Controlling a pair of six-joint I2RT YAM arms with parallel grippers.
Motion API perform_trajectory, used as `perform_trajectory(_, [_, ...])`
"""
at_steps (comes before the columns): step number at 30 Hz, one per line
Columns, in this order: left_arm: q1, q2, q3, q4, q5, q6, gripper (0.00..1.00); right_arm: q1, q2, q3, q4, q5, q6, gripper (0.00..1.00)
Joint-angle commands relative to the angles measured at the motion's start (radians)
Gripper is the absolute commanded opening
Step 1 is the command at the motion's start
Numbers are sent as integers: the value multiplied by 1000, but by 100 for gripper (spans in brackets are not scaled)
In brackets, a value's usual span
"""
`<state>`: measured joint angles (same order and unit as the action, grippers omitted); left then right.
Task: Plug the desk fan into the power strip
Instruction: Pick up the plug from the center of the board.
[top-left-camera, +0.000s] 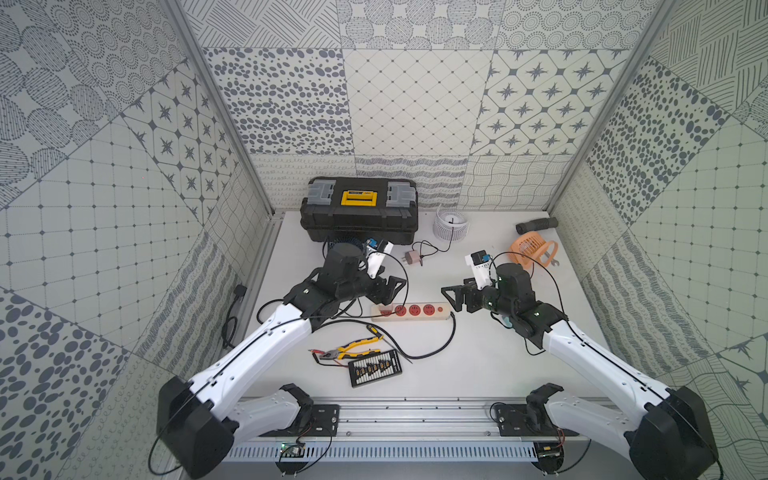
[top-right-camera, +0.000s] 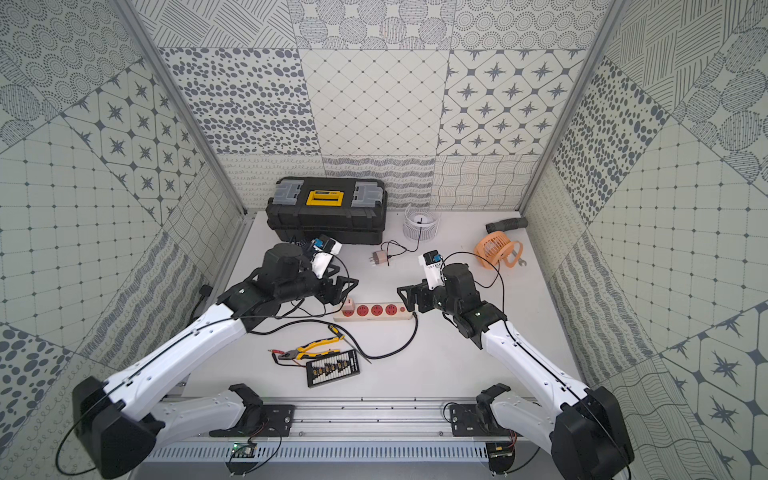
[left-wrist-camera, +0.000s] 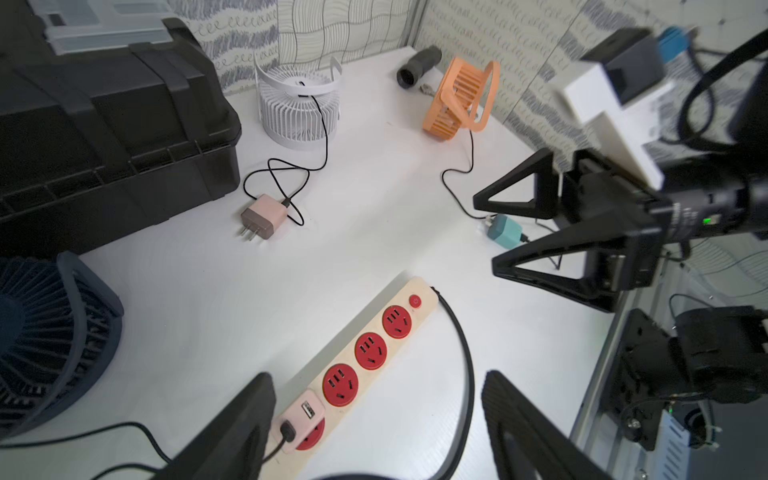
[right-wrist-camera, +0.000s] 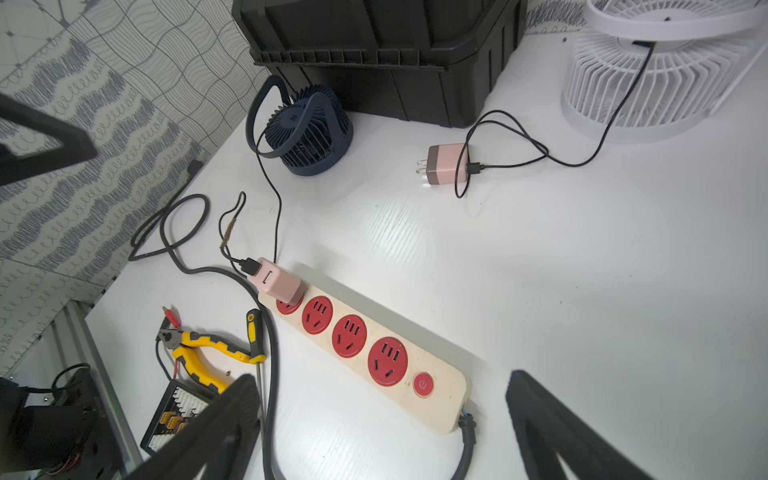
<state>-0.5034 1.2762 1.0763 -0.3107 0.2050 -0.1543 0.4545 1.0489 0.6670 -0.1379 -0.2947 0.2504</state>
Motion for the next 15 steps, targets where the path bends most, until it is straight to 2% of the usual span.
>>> perform_trajectory(1, [-18, 302, 190, -66, -28, 418, 83, -29, -59, -47, 93, -70, 30, 97])
perform_trajectory(5, [6, 522, 369, -52, 50, 557, 85, -47, -97, -103, 129, -111, 42, 97])
perform_trajectory(10, [70, 735, 555, -72, 150, 580, 85, -48, -94, -143, 170, -143, 59, 97])
perform_trajectory(15, [106, 882, 694, -130, 163, 611, 84, -48, -93, -178, 236, -178, 99, 97])
